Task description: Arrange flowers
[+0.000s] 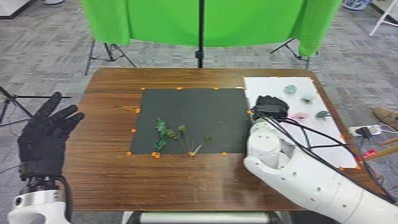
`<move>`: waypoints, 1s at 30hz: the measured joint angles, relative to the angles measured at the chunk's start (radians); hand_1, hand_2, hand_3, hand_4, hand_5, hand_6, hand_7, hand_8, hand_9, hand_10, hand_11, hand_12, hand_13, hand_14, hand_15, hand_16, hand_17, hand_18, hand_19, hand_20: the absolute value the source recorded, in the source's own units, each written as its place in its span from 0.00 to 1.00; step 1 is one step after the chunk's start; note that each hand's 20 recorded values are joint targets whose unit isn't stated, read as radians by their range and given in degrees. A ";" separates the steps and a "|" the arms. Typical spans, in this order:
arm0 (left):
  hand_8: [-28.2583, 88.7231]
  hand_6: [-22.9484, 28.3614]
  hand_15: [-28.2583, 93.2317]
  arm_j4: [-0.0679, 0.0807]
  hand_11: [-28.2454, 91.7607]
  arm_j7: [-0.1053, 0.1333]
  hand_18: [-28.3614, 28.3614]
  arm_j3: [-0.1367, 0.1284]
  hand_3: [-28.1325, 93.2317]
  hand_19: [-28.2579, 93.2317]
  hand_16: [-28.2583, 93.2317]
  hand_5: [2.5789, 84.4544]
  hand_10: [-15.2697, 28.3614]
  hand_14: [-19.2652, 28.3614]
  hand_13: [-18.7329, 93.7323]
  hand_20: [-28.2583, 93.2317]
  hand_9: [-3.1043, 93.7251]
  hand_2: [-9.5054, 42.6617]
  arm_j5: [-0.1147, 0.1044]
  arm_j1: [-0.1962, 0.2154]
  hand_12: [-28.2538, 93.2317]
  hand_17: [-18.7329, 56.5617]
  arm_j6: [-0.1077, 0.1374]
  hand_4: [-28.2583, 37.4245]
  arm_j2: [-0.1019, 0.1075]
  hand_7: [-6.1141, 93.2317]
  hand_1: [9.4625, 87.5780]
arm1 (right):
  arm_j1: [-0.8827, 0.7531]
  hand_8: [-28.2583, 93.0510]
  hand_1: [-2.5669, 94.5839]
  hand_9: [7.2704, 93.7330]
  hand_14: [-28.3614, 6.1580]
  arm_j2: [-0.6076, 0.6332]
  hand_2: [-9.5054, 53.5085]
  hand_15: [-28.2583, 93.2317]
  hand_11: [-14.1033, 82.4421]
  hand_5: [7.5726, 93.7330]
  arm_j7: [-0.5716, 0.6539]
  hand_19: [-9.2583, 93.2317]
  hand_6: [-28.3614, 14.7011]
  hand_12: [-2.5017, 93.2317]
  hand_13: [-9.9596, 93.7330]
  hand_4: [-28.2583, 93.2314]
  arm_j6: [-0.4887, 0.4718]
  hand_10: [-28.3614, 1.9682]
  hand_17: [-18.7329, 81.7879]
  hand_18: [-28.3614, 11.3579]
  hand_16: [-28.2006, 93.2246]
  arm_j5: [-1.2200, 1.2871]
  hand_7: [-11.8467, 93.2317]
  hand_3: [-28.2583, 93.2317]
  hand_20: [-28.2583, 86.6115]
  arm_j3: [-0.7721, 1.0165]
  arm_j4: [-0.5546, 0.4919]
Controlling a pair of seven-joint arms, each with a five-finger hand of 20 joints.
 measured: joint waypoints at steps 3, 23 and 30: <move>0.18 0.59 0.69 0.000 0.48 0.002 0.87 0.000 0.85 0.60 0.18 0.40 0.79 0.91 0.37 0.48 0.38 0.36 -0.001 0.002 0.35 0.12 0.000 0.00 0.000 0.16 0.14 | -0.010 0.33 0.63 0.99 0.65 0.022 0.00 0.81 0.52 0.95 -0.021 1.00 0.55 0.27 0.93 0.00 0.061 0.57 0.70 0.12 0.38 -0.004 0.31 0.81 0.73 -0.004 -0.008; 0.18 0.59 0.69 -0.005 0.48 0.007 0.87 -0.002 0.85 0.60 0.18 0.40 0.79 0.91 0.37 0.48 0.38 0.36 -0.003 0.022 0.35 0.12 0.006 0.00 0.001 0.16 0.14 | -0.029 0.16 0.36 0.81 0.47 0.140 0.03 0.86 0.58 0.79 -0.071 1.00 0.39 0.22 0.82 0.05 0.122 0.32 0.63 0.03 0.36 0.091 0.25 0.83 0.71 0.139 -0.178; 0.18 0.59 0.69 -0.003 0.48 0.011 0.87 0.003 0.85 0.60 0.18 0.40 0.79 0.91 0.37 0.48 0.38 0.37 -0.003 0.015 0.35 0.12 0.005 0.00 0.003 0.16 0.14 | -0.007 0.16 0.29 0.64 0.36 0.062 0.04 0.91 0.65 0.64 0.009 1.00 0.20 0.21 0.73 0.04 -0.002 0.13 0.59 0.01 0.34 0.254 0.18 0.78 0.68 0.152 -0.095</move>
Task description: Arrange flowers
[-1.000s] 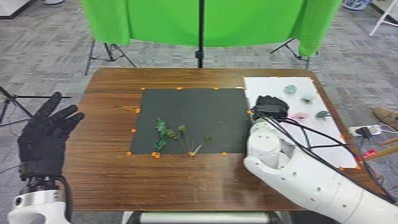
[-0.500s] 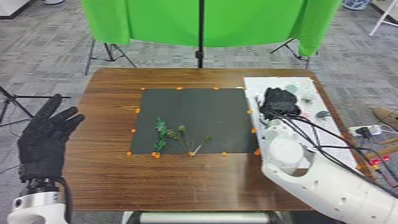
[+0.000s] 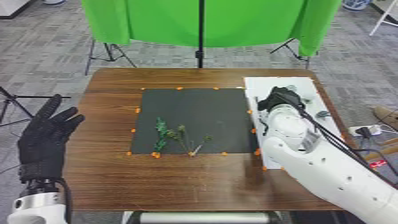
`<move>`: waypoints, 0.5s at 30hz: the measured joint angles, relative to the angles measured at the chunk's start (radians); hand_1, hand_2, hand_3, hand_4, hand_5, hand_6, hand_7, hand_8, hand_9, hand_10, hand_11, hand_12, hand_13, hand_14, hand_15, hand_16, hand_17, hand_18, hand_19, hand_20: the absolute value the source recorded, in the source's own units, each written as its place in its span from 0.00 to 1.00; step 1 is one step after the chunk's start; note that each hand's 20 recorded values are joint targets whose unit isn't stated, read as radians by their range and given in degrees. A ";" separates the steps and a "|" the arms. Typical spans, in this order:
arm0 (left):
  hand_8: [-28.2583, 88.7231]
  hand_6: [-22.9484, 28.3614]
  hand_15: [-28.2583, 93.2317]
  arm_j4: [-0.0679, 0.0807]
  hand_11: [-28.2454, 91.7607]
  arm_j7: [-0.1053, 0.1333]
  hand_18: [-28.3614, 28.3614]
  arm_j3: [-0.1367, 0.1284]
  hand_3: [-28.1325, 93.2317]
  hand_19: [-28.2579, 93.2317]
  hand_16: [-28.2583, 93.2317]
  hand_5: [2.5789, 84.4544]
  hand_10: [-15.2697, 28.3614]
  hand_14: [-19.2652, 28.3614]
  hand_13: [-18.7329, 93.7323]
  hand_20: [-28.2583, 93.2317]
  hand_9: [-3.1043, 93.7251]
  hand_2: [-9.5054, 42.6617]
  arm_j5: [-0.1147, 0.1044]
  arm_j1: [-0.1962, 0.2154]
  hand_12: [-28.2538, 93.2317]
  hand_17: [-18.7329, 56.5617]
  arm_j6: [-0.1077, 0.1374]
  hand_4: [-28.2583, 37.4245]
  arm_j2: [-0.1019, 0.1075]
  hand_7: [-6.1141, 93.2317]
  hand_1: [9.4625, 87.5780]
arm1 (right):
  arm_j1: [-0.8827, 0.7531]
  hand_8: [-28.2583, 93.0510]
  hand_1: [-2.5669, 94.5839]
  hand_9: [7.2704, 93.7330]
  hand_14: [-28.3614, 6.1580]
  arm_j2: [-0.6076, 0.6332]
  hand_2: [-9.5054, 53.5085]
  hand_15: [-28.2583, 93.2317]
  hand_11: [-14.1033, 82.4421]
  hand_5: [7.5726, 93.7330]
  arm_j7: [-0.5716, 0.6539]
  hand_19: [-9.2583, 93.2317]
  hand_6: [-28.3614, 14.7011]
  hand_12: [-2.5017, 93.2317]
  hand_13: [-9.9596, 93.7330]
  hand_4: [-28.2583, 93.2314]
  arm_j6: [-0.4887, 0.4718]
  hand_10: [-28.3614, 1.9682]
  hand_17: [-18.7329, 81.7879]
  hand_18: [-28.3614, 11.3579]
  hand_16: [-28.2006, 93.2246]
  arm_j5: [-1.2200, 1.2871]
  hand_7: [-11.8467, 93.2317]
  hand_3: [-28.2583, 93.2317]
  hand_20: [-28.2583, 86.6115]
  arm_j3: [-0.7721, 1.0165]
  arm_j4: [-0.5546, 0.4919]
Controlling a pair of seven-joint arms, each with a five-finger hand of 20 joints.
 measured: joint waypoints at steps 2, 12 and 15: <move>0.18 0.59 0.69 0.002 0.48 0.000 0.87 0.002 0.85 0.60 0.18 0.40 0.79 0.91 0.37 0.48 0.38 0.37 0.000 -0.006 0.35 0.12 -0.001 0.00 0.001 0.16 0.14 | 0.013 0.16 0.29 0.61 0.35 -0.025 0.04 0.91 0.66 0.62 0.009 1.00 0.18 0.21 0.72 0.04 -0.008 0.10 0.58 0.00 0.34 0.010 0.17 0.77 0.68 -0.009 0.046; 0.18 0.59 0.69 0.015 0.48 -0.016 0.87 0.004 0.85 0.60 0.18 0.40 0.79 0.91 0.37 0.48 0.38 0.37 0.005 -0.043 0.35 0.12 -0.014 0.00 0.000 0.16 0.14 | 0.076 0.15 0.33 0.60 0.35 -0.072 0.00 0.93 0.72 0.62 0.035 1.00 0.41 0.21 0.72 0.03 -0.020 0.13 0.59 0.00 0.32 0.011 0.21 0.78 0.67 -0.089 0.144; 0.18 0.59 0.69 0.015 0.48 -0.020 0.87 0.004 0.85 0.60 0.18 0.40 0.79 0.91 0.37 0.48 0.38 0.37 0.006 -0.046 0.35 0.12 -0.018 0.00 0.000 0.16 0.14 | 0.115 0.14 0.40 0.62 0.36 -0.077 0.00 0.93 0.73 0.69 0.032 1.00 0.58 0.22 0.72 0.02 -0.023 0.18 0.59 0.00 0.33 -0.052 0.24 0.80 0.65 -0.158 0.186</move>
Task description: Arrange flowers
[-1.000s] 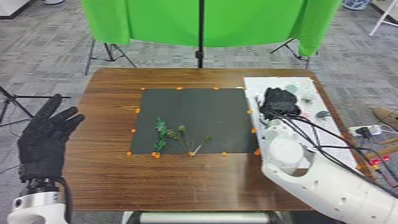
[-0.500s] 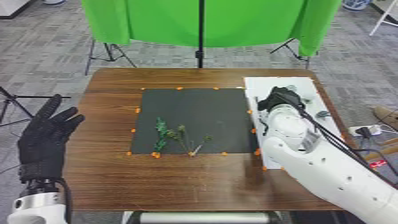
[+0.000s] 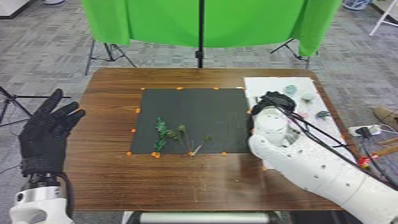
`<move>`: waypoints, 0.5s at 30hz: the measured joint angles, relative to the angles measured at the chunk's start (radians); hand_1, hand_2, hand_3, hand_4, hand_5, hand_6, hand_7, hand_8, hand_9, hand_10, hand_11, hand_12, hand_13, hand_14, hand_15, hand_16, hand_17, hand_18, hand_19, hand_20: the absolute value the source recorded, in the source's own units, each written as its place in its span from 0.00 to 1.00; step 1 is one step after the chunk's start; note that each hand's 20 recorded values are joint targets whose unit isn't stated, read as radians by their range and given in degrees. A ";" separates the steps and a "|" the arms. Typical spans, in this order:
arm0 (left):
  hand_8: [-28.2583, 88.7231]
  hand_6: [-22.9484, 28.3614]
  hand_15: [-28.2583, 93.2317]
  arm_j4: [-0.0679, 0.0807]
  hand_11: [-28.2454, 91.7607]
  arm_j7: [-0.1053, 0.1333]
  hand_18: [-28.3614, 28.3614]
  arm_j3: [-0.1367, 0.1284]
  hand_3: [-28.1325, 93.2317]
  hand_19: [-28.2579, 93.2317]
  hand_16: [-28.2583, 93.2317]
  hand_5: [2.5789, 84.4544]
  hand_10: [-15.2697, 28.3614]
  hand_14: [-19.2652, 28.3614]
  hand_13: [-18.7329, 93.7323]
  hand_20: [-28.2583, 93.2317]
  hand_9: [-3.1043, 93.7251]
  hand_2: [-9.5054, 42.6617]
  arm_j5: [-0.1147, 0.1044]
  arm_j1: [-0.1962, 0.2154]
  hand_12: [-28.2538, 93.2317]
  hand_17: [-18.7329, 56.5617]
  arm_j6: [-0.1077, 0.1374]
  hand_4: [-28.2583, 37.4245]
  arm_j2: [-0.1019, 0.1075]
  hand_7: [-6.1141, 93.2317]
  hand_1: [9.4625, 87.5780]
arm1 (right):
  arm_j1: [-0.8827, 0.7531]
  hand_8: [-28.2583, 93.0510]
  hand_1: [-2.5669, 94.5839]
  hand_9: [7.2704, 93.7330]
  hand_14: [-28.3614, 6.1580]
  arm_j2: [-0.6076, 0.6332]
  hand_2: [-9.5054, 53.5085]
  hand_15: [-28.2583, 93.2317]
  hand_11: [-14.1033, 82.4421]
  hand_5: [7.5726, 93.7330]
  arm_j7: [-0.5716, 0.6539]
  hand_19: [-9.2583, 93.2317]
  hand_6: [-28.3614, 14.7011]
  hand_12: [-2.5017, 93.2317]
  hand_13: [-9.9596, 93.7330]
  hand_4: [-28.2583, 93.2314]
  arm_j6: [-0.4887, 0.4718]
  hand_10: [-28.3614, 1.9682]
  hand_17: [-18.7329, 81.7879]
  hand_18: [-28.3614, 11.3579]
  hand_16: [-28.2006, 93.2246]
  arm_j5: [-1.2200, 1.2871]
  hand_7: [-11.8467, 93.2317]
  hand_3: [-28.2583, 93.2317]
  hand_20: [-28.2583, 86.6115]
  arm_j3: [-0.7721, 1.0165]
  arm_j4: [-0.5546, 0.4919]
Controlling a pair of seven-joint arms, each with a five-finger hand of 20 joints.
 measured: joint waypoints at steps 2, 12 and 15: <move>0.18 0.59 0.69 0.000 0.48 -0.002 0.87 0.000 0.85 0.60 0.18 0.40 0.79 0.91 0.37 0.48 0.38 0.37 0.001 0.000 0.35 0.12 -0.001 0.00 -0.001 0.16 0.14 | 0.018 0.13 0.44 0.62 0.38 -0.002 0.00 0.93 0.74 0.75 -0.006 1.00 0.62 0.22 0.72 0.01 -0.002 0.21 0.58 0.00 0.33 -0.065 0.24 0.81 0.61 -0.041 0.018; 0.18 0.60 0.69 0.000 0.48 -0.006 0.87 0.000 0.85 0.60 0.18 0.40 0.79 0.91 0.37 0.48 0.38 0.37 0.001 0.000 0.35 0.12 -0.004 0.00 -0.004 0.16 0.15 | 0.046 0.23 0.64 0.65 0.42 -0.005 0.00 0.93 0.67 0.96 -0.012 0.99 0.65 0.33 0.70 0.00 0.075 0.44 0.54 0.01 0.34 -0.143 0.25 0.75 0.51 -0.149 0.031; 0.18 0.60 0.69 -0.001 0.48 -0.006 0.87 0.000 0.85 0.60 0.18 0.40 0.79 0.91 0.37 0.48 0.38 0.37 0.001 0.001 0.35 0.12 -0.004 0.00 -0.005 0.16 0.15 | 0.037 0.24 0.65 0.64 0.44 0.001 0.00 0.93 0.67 0.96 -0.012 0.98 0.61 0.34 0.68 0.00 0.112 0.43 0.53 0.03 0.36 -0.144 0.26 0.76 0.50 -0.145 0.026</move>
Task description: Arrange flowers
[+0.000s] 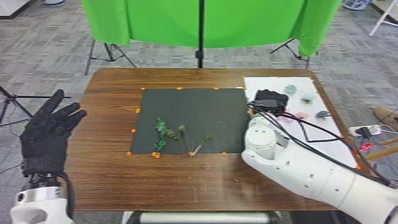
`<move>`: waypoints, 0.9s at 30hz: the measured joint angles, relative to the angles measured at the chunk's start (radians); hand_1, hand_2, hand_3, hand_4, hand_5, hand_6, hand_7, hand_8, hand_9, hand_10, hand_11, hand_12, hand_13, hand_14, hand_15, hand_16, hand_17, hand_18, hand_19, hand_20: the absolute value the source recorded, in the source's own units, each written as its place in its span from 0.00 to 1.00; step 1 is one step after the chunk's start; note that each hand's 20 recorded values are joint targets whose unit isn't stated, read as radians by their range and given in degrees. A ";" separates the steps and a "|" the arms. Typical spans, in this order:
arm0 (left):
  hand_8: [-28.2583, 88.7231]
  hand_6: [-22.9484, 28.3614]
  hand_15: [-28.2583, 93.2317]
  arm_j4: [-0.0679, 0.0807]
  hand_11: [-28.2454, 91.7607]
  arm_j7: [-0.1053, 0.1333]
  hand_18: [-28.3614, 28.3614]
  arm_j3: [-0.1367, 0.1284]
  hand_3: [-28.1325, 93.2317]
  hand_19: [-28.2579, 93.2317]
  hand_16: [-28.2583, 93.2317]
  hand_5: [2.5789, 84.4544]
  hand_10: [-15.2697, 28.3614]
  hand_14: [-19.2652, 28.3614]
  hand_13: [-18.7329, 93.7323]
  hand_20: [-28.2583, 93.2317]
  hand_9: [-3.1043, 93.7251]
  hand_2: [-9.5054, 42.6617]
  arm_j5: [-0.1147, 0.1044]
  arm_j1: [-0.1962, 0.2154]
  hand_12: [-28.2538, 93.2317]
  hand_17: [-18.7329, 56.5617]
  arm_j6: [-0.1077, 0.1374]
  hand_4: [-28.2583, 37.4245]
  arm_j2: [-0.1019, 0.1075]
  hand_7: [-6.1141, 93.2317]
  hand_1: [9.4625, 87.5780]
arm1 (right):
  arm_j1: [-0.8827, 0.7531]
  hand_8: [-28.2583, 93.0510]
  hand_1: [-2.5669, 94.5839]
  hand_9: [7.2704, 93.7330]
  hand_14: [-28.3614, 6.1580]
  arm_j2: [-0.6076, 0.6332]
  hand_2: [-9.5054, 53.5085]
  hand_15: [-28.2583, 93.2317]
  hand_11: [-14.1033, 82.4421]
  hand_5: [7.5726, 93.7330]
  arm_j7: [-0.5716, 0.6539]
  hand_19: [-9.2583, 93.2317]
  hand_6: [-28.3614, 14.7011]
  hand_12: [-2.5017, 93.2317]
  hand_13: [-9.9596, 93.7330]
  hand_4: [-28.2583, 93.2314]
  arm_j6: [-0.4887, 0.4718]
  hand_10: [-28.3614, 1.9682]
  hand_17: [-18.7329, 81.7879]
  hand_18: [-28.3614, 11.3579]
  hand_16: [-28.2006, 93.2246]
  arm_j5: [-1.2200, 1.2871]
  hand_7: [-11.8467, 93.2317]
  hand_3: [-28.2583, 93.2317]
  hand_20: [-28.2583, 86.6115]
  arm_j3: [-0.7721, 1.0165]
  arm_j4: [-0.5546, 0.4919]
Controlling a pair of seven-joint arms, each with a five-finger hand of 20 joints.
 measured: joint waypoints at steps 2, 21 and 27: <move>0.18 0.60 0.69 -0.001 0.48 0.000 0.87 -0.001 0.86 0.60 0.18 0.40 0.79 0.91 0.37 0.48 0.38 0.37 0.000 0.001 0.35 0.12 0.000 0.00 -0.001 0.16 0.15 | -0.014 0.25 0.65 0.62 0.46 0.008 0.00 0.93 0.67 0.96 -0.003 0.98 0.58 0.34 0.65 0.00 0.029 0.42 0.52 0.05 0.38 0.000 0.26 0.77 0.50 0.013 -0.012; 0.18 0.60 0.69 -0.004 0.48 0.042 0.87 0.001 0.86 0.60 0.18 0.40 0.79 0.91 0.37 0.48 0.38 0.37 -0.020 0.028 0.35 0.12 0.017 0.00 0.018 0.16 0.15 | -0.017 0.33 0.65 0.59 0.52 0.128 0.00 0.93 0.66 0.98 -0.015 1.00 0.46 0.31 0.61 0.00 0.263 0.33 0.51 0.12 0.39 -0.042 0.28 0.85 0.58 0.033 -0.193; 0.18 0.60 0.69 -0.004 0.48 0.045 0.87 -0.001 0.85 0.60 0.18 0.39 0.79 0.91 0.37 0.48 0.38 0.37 -0.022 0.033 0.35 0.12 0.018 0.00 0.023 0.16 0.15 | -0.026 0.34 0.64 0.61 0.52 0.156 0.00 0.94 0.65 0.98 -0.018 1.00 0.45 0.32 0.62 0.00 0.266 0.32 0.52 0.12 0.39 -0.047 0.29 0.87 0.61 0.050 -0.293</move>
